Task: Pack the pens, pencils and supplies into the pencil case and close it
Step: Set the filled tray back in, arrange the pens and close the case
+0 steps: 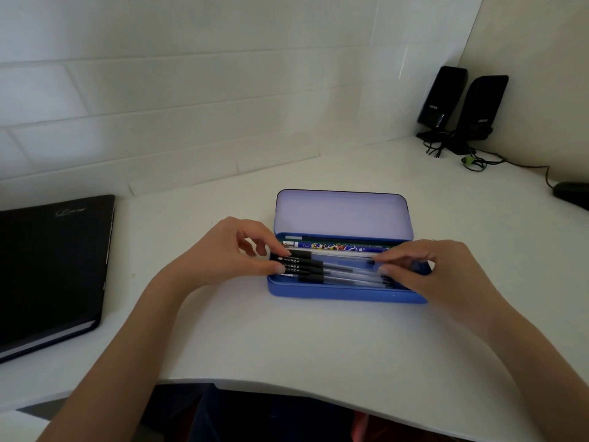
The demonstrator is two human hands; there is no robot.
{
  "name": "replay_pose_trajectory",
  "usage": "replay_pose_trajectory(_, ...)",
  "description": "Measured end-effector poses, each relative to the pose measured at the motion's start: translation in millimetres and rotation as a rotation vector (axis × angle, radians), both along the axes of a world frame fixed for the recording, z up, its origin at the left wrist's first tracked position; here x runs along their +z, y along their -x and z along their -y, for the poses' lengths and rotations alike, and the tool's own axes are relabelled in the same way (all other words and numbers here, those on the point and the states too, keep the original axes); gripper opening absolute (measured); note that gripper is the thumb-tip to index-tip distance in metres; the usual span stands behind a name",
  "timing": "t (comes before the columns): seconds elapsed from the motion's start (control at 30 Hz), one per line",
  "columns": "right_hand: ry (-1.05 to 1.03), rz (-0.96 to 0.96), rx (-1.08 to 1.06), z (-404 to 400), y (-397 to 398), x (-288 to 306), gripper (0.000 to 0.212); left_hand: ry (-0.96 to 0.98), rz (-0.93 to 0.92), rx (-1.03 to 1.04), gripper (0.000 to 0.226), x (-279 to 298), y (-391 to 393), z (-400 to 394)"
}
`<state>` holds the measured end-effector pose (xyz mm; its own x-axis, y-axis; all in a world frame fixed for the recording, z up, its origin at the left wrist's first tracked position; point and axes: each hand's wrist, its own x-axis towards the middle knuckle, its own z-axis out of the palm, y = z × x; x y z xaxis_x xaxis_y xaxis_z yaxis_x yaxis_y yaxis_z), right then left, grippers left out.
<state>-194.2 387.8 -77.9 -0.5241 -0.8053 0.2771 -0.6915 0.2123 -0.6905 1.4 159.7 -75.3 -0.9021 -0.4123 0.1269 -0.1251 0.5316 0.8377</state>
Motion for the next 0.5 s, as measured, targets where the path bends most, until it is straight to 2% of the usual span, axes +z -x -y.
replay_pose_trajectory(0.17,0.074,-0.136,-0.089,-0.2,4.2,1.6,0.016,0.003,-0.075,0.07,0.009,-0.4,0.4,0.2)
replay_pose_trajectory(0.3,-0.057,-0.265,-0.031,1.5,6.4,-3.0,0.021,-0.005,-0.1,0.137,0.012,0.9,0.4,-1.5)
replay_pose_trajectory(0.5,-0.105,-0.262,0.0,2.2,7.0,-6.5,0.023,0.024,-0.073,0.182,0.015,-2.6,2.1,-3.8)
